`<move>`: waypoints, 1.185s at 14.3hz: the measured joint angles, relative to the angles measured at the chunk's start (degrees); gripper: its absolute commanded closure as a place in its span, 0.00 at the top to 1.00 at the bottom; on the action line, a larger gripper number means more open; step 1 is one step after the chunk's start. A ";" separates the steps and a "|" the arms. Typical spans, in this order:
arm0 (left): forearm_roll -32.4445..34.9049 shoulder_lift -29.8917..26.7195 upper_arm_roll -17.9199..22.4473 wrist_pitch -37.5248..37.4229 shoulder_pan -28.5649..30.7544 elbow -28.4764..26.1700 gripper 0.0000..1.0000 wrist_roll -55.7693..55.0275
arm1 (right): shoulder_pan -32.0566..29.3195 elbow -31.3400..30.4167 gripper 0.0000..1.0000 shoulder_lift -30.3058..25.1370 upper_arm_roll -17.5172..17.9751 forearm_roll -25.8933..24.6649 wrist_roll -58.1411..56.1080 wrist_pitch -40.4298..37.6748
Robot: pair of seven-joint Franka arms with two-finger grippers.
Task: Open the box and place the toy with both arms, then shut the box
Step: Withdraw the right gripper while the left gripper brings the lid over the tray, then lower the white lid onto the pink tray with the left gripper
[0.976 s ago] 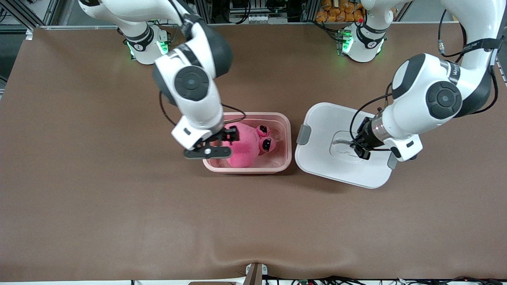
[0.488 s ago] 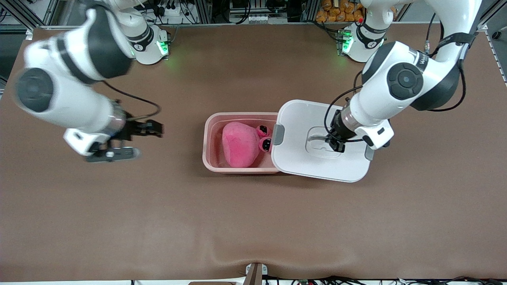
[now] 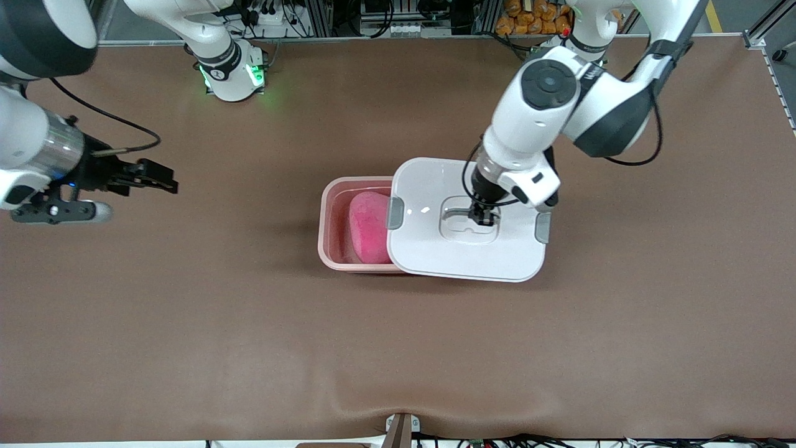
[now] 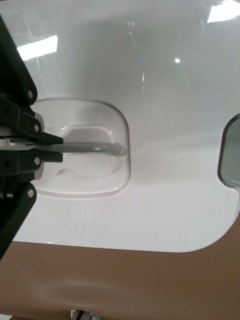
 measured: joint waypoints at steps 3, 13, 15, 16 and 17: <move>5.60 2.69 0.08 2.09 -3.70 0.83 0.00 -6.55 | -5.31 -3.45 1.00 -3.60 -0.07 -0.36 -3.56 0.00; 16.33 12.85 1.85 2.48 -13.91 9.04 0.00 -19.23 | -6.11 -4.27 1.00 -8.99 1.57 -4.78 -6.14 -5.07; 16.34 13.14 5.30 2.49 -17.48 9.86 0.00 -20.36 | -6.14 -4.27 1.00 -9.58 1.53 -4.15 -6.14 -5.07; 16.34 13.35 7.66 2.49 -19.99 10.53 0.00 -21.19 | -6.24 -4.31 1.00 -9.81 1.47 -4.01 -6.14 -5.01; 16.34 13.73 9.99 2.50 -22.63 11.53 0.00 -22.01 | -6.39 -4.37 1.00 -9.95 1.39 -3.63 -6.14 -4.91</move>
